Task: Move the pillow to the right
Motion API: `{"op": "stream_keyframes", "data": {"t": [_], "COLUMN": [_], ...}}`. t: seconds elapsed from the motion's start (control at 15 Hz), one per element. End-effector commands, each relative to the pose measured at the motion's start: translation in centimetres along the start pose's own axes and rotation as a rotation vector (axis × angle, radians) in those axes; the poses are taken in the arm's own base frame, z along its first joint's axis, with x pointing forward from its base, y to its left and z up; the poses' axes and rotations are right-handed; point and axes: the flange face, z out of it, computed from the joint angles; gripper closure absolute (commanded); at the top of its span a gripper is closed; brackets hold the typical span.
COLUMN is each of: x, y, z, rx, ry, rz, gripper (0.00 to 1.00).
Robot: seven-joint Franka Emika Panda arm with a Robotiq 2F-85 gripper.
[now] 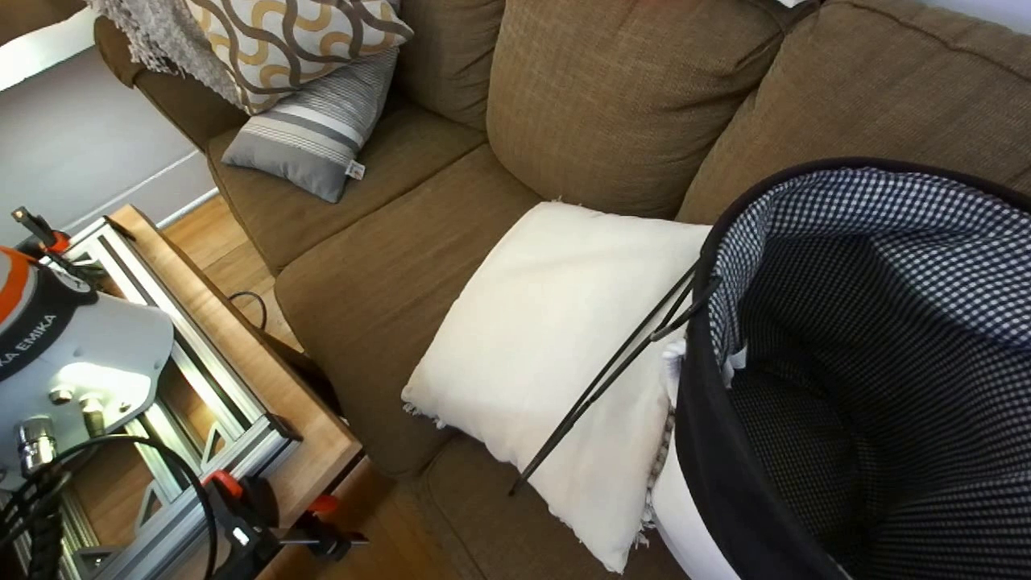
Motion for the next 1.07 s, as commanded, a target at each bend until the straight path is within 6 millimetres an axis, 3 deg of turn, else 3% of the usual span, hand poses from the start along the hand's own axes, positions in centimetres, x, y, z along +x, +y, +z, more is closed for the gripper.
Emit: {"op": "stream_keyframes", "data": {"t": [0.0, 0.53, 0.67, 1.0], "x": [-1.6, -4.2, -4.6, -4.7], "y": [0.4, -0.1, -0.3, -0.2], "z": [1.9, 4.9, 5.3, 5.2], "rx": [0.019, 0.246, 0.273, 0.272], "ry": [-0.016, -0.025, -0.033, -0.103], "rz": [0.07, 0.156, 0.165, 0.153], "gripper": [0.0, 0.0, 0.26, 0.65]}}
